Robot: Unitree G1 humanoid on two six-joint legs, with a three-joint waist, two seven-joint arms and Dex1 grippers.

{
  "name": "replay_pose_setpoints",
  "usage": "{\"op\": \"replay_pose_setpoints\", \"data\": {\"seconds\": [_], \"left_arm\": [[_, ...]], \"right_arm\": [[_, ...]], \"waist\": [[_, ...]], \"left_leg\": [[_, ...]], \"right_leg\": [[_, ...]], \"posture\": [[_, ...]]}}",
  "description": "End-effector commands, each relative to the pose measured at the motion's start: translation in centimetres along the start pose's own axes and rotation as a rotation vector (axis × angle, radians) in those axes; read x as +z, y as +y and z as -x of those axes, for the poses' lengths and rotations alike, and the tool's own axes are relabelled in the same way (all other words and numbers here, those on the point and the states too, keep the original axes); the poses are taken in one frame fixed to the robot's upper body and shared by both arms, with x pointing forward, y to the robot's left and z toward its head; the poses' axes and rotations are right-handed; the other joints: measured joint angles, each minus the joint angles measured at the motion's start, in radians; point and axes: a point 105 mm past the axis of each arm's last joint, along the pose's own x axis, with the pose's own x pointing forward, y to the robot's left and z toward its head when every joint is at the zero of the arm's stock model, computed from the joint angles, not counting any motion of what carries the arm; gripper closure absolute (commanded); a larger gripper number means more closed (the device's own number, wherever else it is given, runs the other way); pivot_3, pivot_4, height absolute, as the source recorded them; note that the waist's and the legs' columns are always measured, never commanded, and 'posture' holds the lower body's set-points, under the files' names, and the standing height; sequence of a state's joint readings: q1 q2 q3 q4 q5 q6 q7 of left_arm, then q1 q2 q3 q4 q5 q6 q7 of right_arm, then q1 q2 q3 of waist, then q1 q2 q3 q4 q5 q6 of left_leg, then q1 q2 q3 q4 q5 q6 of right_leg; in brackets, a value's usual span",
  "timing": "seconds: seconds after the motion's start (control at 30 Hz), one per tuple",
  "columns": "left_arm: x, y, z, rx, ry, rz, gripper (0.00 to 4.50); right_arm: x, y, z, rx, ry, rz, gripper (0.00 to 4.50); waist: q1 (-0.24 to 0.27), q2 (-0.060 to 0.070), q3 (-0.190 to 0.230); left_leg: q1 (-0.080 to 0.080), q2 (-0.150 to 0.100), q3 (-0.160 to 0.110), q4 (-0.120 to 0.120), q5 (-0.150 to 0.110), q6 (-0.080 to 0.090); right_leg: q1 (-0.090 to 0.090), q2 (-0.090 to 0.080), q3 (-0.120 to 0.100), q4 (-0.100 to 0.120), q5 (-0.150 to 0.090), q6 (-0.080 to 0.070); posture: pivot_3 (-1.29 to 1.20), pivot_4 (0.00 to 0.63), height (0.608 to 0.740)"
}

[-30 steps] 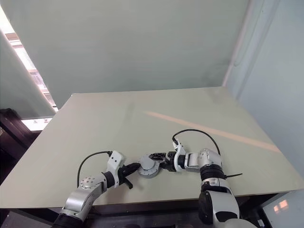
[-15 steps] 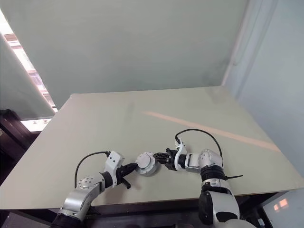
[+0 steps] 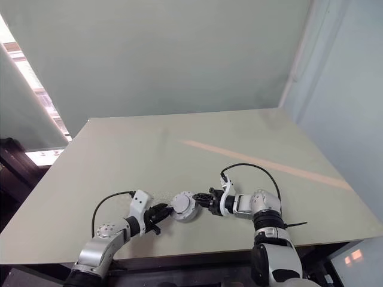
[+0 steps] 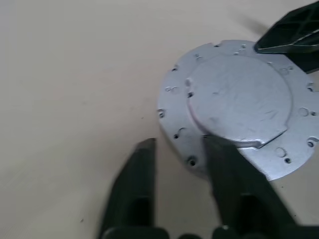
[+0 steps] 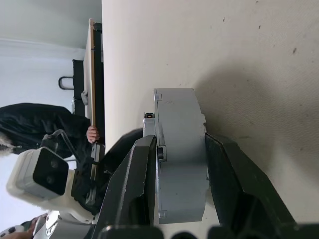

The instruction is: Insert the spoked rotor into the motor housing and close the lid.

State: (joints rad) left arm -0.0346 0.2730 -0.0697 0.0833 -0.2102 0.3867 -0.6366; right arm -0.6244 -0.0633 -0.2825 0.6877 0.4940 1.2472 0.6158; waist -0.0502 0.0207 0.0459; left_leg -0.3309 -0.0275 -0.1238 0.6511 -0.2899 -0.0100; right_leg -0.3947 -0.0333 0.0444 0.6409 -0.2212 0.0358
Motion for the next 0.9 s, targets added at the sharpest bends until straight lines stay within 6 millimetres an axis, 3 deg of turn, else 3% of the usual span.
{"op": "replay_pose_setpoints", "data": {"seconds": [0.03, 0.17, 0.2, 0.3, 0.53, 0.9], "left_arm": [[2.2, 0.6, 0.7, 0.000, -0.091, 0.067, 1.50], [3.6, 2.7, 2.6, 0.069, -0.187, 0.183, 0.09], [4.0, 3.2, 3.1, 0.089, -0.219, 0.226, 0.00], [4.7, 4.2, 4.6, 0.125, -0.311, 0.372, 0.00], [4.4, 3.3, 6.2, 0.064, -0.443, 0.685, 0.00], [4.0, 1.5, 6.6, 0.021, -0.529, 0.900, 0.00]], "right_arm": [[-0.3, 0.8, -0.7, 0.027, 0.014, 0.012, 3.29], [-0.2, 0.9, -0.7, 0.049, -0.005, -0.012, 3.29], [-0.2, 1.0, -0.7, 0.063, -0.015, -0.023, 3.29], [0.0, 1.6, -0.7, 0.124, -0.050, -0.060, 3.29], [0.3, 3.4, -0.9, 0.292, -0.137, -0.153, 3.29], [0.3, 6.7, -1.6, 0.420, -0.164, -0.142, 3.29]], "waist": [[-0.001, 0.000, 0.000], [-0.006, -0.001, 0.000], [-0.008, -0.001, 0.000], [-0.009, -0.001, 0.000], [-0.022, -0.006, 0.004], [-0.021, -0.007, 0.005]], "left_leg": [[-0.001, 0.000, 0.000, 0.000, 0.000, 0.000], [-0.011, 0.001, 0.000, 0.000, 0.001, 0.000], [-0.011, 0.002, 0.000, 0.000, 0.001, 0.000], [-0.011, 0.002, 0.000, -0.001, 0.000, 0.000], [-0.012, 0.001, 0.001, -0.001, 0.000, 0.000], [-0.013, 0.001, 0.001, 0.000, 0.000, 0.000]], "right_leg": [[-0.001, 0.000, 0.000, 0.000, 0.000, 0.000], [-0.012, 0.001, 0.001, 0.001, 0.000, 0.000], [-0.013, 0.002, 0.001, 0.001, 0.000, 0.000], [-0.014, 0.002, 0.002, 0.001, 0.000, -0.001], [-0.014, 0.001, 0.002, 0.000, 0.000, 0.000], [-0.014, 0.001, 0.002, 0.000, 0.000, -0.001]], "posture": [[0.00, 0.000, 0.740], [0.00, 0.000, 0.740], [0.00, 0.000, 0.740], [0.00, 0.000, 0.740], [0.00, 0.000, 0.740], [0.00, 0.000, 0.740]]}}
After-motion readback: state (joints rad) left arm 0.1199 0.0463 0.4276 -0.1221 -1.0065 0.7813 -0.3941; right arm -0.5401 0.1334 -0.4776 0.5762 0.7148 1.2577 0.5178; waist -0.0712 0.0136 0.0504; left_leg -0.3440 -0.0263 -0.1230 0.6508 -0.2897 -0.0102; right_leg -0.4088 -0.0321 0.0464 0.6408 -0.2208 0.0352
